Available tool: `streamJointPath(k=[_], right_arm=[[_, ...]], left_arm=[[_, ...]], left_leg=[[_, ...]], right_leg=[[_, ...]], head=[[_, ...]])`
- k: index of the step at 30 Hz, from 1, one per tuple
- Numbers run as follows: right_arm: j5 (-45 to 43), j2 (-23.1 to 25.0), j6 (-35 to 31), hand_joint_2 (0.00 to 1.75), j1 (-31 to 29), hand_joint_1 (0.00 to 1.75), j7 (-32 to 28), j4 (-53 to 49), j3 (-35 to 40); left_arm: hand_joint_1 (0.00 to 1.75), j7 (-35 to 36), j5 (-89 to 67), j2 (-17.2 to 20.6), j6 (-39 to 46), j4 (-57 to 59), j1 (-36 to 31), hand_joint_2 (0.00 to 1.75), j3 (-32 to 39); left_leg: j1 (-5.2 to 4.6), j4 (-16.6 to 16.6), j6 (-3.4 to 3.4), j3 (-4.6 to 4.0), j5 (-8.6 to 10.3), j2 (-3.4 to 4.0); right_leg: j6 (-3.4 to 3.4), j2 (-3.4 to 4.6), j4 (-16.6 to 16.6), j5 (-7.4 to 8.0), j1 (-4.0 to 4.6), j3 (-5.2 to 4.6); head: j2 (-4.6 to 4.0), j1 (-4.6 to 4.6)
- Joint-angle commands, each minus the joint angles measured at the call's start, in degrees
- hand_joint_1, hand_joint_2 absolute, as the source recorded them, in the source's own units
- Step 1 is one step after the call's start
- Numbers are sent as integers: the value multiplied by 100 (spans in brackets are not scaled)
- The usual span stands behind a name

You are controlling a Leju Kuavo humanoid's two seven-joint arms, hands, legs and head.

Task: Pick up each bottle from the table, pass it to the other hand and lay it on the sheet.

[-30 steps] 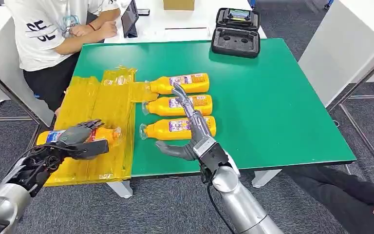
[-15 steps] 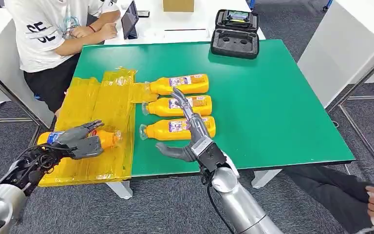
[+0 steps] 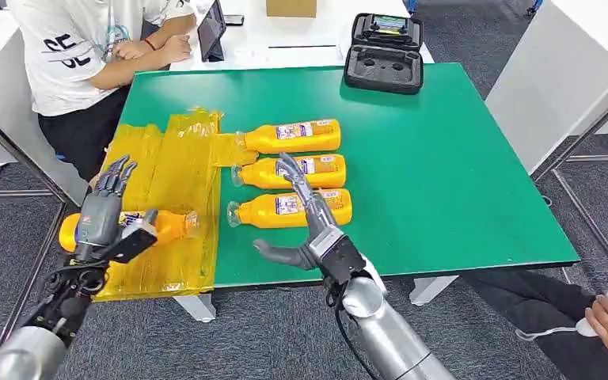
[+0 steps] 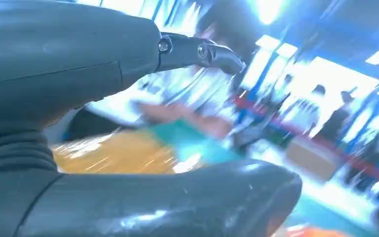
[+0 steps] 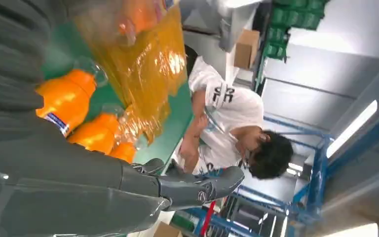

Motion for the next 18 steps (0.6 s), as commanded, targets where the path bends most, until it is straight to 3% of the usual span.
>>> streamJointPath(k=[1,5,10,18], right_arm=[[-181,-111,-35,175,-446,0,-17,765,551],[-249,-165,-67,175,-443,0,-32,840,591],[-92,-312,-313,175,-467,0,-15,800,637],[-92,-312,-313,175,-467,0,-15,800,637]], left_arm=[[0,-18,-1197,-1195,2,-3164,928,0,2132],[0,-18,-1247,-1376,2,-3727,957,0,2259],[0,-18,550,-1671,2,-3311,910,0,2447],[0,-18,550,-1671,2,-3311,910,0,2447]], left_leg=[[4,5,0,-3,-9,6],[3,1,-2,-19,-6,18],[1,-3,-1,-15,-6,15],[1,-5,-1,-7,-8,14]], right_leg=[[2,0,-3,-4,5,2],[1,7,-5,0,4,-22],[2,5,-6,-2,4,-17],[2,2,-6,-5,6,-9]], head=[[0,0],[0,0],[0,-2],[0,-2]])
